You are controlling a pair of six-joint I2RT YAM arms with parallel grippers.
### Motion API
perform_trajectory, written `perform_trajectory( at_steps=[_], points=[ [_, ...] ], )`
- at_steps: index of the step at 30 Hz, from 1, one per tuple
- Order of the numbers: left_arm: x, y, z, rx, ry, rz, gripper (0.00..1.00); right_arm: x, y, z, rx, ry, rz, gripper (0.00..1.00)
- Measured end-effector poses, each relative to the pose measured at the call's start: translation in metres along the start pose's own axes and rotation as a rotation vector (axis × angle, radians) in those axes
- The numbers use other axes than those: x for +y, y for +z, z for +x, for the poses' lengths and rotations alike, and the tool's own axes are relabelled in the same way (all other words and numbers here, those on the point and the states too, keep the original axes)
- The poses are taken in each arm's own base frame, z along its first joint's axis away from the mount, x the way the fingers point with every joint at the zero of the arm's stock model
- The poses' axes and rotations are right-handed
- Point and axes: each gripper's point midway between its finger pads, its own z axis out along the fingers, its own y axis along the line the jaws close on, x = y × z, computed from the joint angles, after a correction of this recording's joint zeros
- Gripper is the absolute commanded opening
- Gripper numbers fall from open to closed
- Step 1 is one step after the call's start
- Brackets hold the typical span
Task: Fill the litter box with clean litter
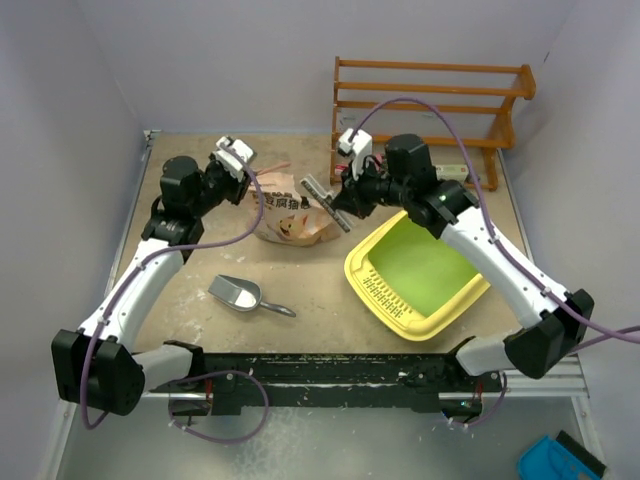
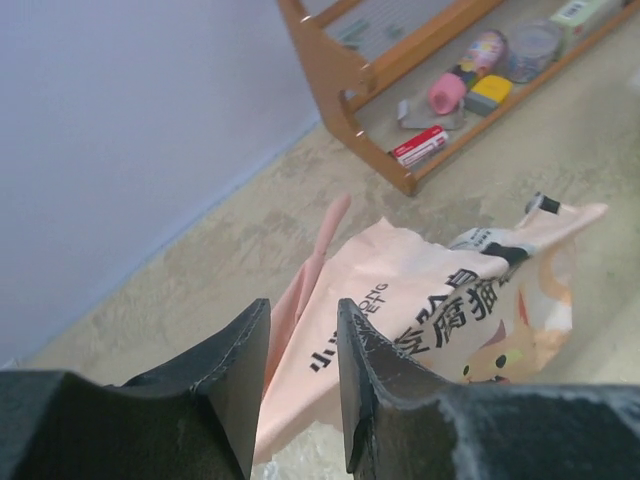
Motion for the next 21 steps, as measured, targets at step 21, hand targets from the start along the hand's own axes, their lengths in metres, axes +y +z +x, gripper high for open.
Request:
perform_trajectory(
  at_steps=[21],
  points=[
    [0.094, -0.079, -0.027, -0.032, -0.284, -0.683, 0.53, 0.142, 0.039, 0.136, 0.403, -0.024, -0.138, 0.0]
  ],
)
